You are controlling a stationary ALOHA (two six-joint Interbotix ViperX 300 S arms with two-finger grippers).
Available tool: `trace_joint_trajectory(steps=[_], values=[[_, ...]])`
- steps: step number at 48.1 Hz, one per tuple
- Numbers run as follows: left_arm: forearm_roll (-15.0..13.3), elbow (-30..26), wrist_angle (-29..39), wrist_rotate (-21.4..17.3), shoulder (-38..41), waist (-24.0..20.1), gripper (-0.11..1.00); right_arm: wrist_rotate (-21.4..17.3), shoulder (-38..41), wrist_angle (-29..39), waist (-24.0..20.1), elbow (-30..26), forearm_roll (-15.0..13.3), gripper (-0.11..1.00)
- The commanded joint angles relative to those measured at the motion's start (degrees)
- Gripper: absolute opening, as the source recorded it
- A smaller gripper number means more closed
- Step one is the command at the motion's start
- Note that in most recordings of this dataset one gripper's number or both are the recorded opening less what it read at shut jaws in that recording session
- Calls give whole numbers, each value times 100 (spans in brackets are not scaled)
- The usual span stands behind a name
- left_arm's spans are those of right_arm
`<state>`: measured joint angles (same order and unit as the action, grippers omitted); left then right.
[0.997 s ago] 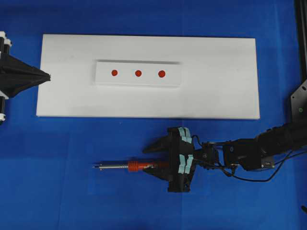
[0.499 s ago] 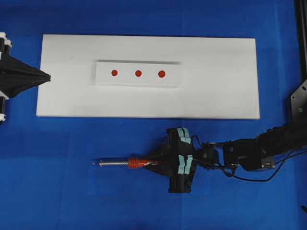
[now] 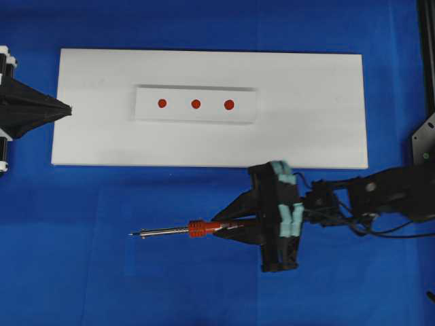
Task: Touch the tip of the soldering iron to the mark.
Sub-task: 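Lift the iron and carry it over the red-dotted strip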
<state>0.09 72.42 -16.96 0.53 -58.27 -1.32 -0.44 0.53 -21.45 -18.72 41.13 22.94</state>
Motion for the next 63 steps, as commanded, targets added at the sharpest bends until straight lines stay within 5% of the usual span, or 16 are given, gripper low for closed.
trace_joint_trajectory(steps=[1, 31, 63], values=[[0, -62, -62, 9, 18, -9, 2, 123, -483, 237, 79, -70, 9, 6], [0, -53, -88, 9, 18, -18, 2, 413, -870, 765, 343, -132, -70, 6], [0, -53, -88, 9, 35, -18, 2, 1986, -1222, 1872, 2470, -141, -185, 6]])
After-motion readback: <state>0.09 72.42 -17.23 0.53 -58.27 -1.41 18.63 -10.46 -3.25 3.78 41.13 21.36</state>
